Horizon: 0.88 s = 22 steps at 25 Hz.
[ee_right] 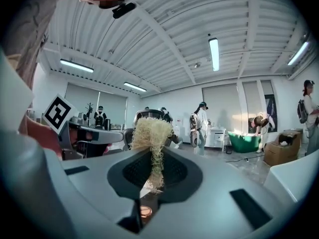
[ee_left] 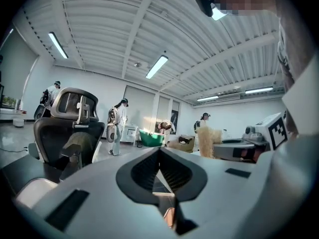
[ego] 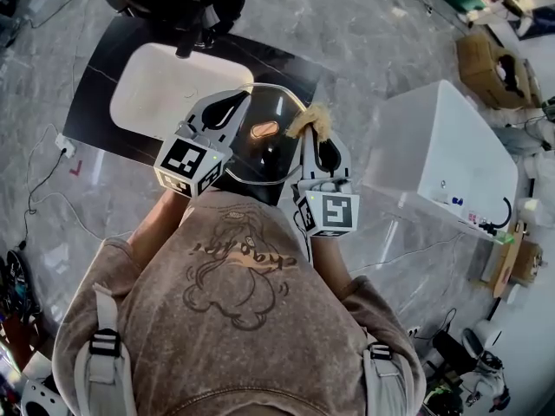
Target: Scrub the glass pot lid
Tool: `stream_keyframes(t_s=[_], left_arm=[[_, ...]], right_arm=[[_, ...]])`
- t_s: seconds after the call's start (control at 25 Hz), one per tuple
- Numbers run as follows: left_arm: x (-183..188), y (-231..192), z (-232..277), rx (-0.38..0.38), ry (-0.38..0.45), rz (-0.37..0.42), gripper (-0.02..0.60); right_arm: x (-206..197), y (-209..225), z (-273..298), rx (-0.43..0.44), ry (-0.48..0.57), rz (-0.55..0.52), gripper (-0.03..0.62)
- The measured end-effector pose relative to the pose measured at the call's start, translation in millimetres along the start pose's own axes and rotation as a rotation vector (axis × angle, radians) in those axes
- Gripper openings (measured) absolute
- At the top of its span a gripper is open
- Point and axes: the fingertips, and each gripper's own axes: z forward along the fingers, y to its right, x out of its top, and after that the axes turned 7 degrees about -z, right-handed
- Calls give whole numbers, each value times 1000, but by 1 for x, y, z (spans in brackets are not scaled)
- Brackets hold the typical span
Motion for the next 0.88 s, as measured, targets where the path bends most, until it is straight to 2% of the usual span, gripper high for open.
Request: stream_keyframes(t_s=[0.44, 0.88], left_arm=[[2, 1, -8, 34, 36, 40, 17], [-3, 0, -10, 56, 19, 36, 17]], right_arm=[[-11, -3, 4, -3, 0, 71, 40], [-10, -9, 10, 27, 1, 82, 40]])
